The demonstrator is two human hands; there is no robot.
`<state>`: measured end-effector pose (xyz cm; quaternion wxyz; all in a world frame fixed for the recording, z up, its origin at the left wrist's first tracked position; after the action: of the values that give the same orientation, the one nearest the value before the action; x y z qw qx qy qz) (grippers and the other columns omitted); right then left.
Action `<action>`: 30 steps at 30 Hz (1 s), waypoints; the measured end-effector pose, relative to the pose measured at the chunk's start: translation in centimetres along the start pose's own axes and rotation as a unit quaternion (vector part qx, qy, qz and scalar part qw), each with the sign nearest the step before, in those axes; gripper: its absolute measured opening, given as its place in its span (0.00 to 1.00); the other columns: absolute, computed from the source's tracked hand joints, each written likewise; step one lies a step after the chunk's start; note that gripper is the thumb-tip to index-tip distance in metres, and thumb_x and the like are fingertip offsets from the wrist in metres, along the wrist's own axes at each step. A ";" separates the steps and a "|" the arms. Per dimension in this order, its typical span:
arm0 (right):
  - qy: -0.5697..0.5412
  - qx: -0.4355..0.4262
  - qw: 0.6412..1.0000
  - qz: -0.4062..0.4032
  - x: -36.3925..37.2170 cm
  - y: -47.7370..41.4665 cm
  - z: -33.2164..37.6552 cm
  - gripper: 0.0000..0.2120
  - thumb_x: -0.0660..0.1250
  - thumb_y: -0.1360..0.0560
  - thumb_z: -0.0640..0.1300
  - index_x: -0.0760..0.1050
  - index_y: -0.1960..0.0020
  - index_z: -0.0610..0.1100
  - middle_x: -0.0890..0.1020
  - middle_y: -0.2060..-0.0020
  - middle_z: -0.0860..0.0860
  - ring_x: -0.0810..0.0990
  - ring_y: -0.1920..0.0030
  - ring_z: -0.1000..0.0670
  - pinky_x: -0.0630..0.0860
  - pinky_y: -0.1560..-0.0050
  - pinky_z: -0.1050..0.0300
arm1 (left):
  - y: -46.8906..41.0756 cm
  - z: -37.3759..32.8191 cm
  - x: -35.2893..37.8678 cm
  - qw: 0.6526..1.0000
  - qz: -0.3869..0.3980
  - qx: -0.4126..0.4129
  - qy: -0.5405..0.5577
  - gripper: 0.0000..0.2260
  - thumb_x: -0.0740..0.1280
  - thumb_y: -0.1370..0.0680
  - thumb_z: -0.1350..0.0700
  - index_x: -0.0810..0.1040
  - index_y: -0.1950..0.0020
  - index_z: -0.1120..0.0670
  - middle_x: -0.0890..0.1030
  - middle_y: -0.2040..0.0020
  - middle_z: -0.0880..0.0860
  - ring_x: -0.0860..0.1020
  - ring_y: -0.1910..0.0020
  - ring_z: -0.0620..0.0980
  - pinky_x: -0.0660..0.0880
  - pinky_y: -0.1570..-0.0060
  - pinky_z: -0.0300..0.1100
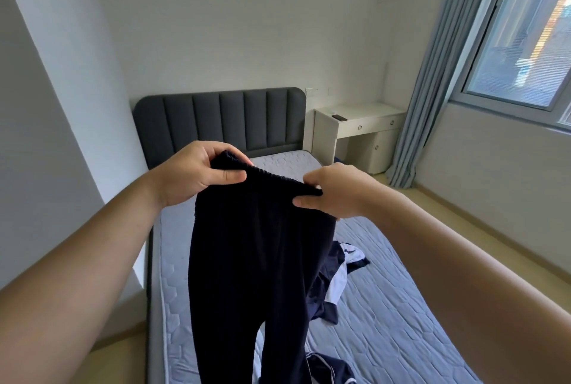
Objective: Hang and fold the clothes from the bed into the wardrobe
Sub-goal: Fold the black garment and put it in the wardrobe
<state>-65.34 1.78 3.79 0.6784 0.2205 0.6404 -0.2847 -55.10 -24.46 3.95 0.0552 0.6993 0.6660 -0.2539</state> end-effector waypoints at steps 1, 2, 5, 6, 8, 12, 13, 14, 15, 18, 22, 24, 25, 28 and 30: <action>0.003 0.004 1.000 0.013 -0.1 0.1 0.3 0.20 0.62 0.23 0.65 0.68 0.61 0.50 0.78 0.72 0.52 0.81 0.74 0.53 0.76 0.64 0.56 | 0.1 0.2 0.1 1.000 0.000 -0.003 0.005 0.09 0.75 0.25 0.54 0.84 0.45 0.50 0.85 0.49 0.53 0.84 0.47 0.52 0.79 0.50 0.37; 0.007 0.004 1.000 0.025 -0.3 0.2 0.6 0.18 0.62 0.22 0.64 0.69 0.59 0.50 0.78 0.74 0.51 0.80 0.78 0.54 0.76 0.65 0.56 | 0.2 0.3 0.1 1.000 0.002 -0.007 0.015 0.10 0.75 0.25 0.54 0.84 0.44 0.50 0.85 0.48 0.53 0.84 0.46 0.53 0.80 0.50 0.38; 0.034 0.009 0.998 0.045 -0.6 0.2 1.3 0.13 0.59 0.19 0.58 0.70 0.43 0.49 0.79 0.65 0.49 0.79 0.80 0.53 0.80 0.63 0.53 | 0.6 0.4 0.3 0.999 0.007 -0.022 0.045 0.11 0.74 0.25 0.53 0.85 0.43 0.51 0.85 0.47 0.55 0.84 0.45 0.54 0.80 0.48 0.39; 0.031 0.009 0.998 0.047 -0.6 0.3 1.5 0.12 0.58 0.18 0.56 0.69 0.39 0.51 0.78 0.64 0.49 0.80 0.80 0.53 0.81 0.63 0.53 | 0.7 0.4 0.4 0.999 0.006 -0.024 0.046 0.11 0.74 0.25 0.52 0.85 0.43 0.51 0.85 0.46 0.54 0.84 0.45 0.54 0.80 0.48 0.39; 0.018 0.011 0.999 0.050 -0.6 0.4 1.8 0.09 0.57 0.16 0.52 0.68 0.38 0.51 0.78 0.65 0.48 0.80 0.79 0.51 0.81 0.65 0.53 | 0.8 0.3 0.6 0.999 0.002 -0.022 0.041 0.11 0.74 0.25 0.52 0.85 0.43 0.51 0.85 0.46 0.54 0.83 0.44 0.53 0.79 0.47 0.38; 0.068 0.039 0.996 0.032 -0.7 0.3 2.4 0.05 0.65 0.20 0.45 0.75 0.44 0.46 0.81 0.65 0.48 0.83 0.70 0.48 0.82 0.58 0.49 | 0.9 0.0 1.1 0.997 0.025 -0.023 0.063 0.12 0.73 0.25 0.52 0.84 0.43 0.53 0.85 0.45 0.57 0.83 0.44 0.56 0.79 0.45 0.41; 0.059 0.046 0.997 0.027 -0.6 0.3 2.5 0.05 0.67 0.21 0.42 0.77 0.45 0.46 0.82 0.64 0.48 0.83 0.68 0.47 0.83 0.58 0.49 | 1.0 0.0 1.2 0.997 0.028 -0.022 0.069 0.13 0.73 0.25 0.52 0.84 0.42 0.54 0.85 0.45 0.57 0.83 0.43 0.56 0.79 0.45 0.42; 0.032 0.046 0.998 0.018 -0.5 0.5 2.6 0.07 0.67 0.22 0.39 0.78 0.44 0.45 0.82 0.62 0.48 0.83 0.67 0.47 0.83 0.59 0.48 | 1.1 0.0 1.3 0.996 0.030 -0.020 0.078 0.13 0.73 0.25 0.52 0.84 0.42 0.54 0.84 0.45 0.58 0.83 0.43 0.57 0.79 0.45 0.42; -0.009 0.040 0.999 0.001 -0.4 0.6 2.6 0.12 0.65 0.23 0.36 0.78 0.42 0.46 0.83 0.60 0.49 0.84 0.65 0.47 0.83 0.58 0.49 | 1.2 -0.1 1.3 0.995 0.032 -0.019 0.087 0.13 0.73 0.25 0.53 0.83 0.42 0.55 0.84 0.44 0.58 0.82 0.43 0.57 0.79 0.45 0.42; -0.106 -0.006 0.994 -0.031 -0.2 1.3 2.5 0.21 0.61 0.22 0.35 0.77 0.35 0.55 0.80 0.52 0.54 0.80 0.52 0.47 0.79 0.50 0.51 | 1.4 -0.1 1.3 0.993 0.038 -0.022 0.112 0.13 0.72 0.24 0.54 0.83 0.41 0.56 0.84 0.44 0.59 0.82 0.42 0.58 0.79 0.45 0.42; -0.157 -0.040 0.987 -0.016 0.4 1.9 2.5 0.03 0.67 0.25 0.48 0.74 0.53 0.50 0.74 0.53 0.54 0.76 0.53 0.50 0.75 0.51 0.52 | 1.9 0.6 0.9 0.992 0.035 -0.041 0.112 0.12 0.72 0.24 0.56 0.83 0.42 0.56 0.84 0.44 0.59 0.82 0.43 0.59 0.79 0.46 0.42; -0.189 -0.061 0.979 -0.042 0.8 2.2 2.7 0.10 0.68 0.26 0.56 0.72 0.57 0.51 0.72 0.55 0.56 0.74 0.57 0.54 0.72 0.56 0.56 | 2.2 1.1 1.1 0.993 0.038 -0.051 0.098 0.11 0.72 0.24 0.57 0.83 0.42 0.56 0.84 0.45 0.59 0.82 0.43 0.58 0.79 0.46 0.42; -0.172 -0.085 0.979 -0.070 0.9 2.5 3.0 0.12 0.67 0.27 0.59 0.71 0.59 0.52 0.71 0.56 0.56 0.73 0.59 0.54 0.72 0.58 0.57 | 2.3 1.3 1.2 0.994 0.039 -0.055 0.085 0.11 0.72 0.24 0.58 0.83 0.42 0.55 0.84 0.45 0.57 0.83 0.43 0.57 0.80 0.45 0.43; -0.082 -0.161 0.972 -0.153 0.9 3.3 3.9 0.18 0.66 0.28 0.64 0.69 0.61 0.50 0.71 0.61 0.56 0.73 0.62 0.52 0.73 0.62 0.55 | 2.4 1.8 1.9 0.997 0.030 -0.059 0.027 0.09 0.73 0.24 0.59 0.84 0.43 0.52 0.82 0.38 0.46 0.80 0.39 0.46 0.77 0.39 0.38; -0.081 -0.219 0.953 -0.192 0.7 3.8 4.6 0.18 0.71 0.28 0.59 0.66 0.64 0.50 0.69 0.66 0.56 0.70 0.65 0.51 0.71 0.65 0.55 | 2.2 2.0 2.4 0.998 0.029 -0.049 -0.014 0.08 0.74 0.25 0.60 0.85 0.46 0.52 0.77 0.33 0.39 0.75 0.35 0.37 0.71 0.35 0.34</action>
<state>-59.44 1.47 3.23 0.6920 -0.0840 0.6602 -0.2796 -53.57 -23.41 0.61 0.1062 0.7114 0.6561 -0.2284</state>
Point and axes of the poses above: each hand's wrist, its own y-axis away from the middle knuckle, its own x-axis out of the palm, z = x × y, the point moved 1 cm from there along -y, towards the middle knuckle
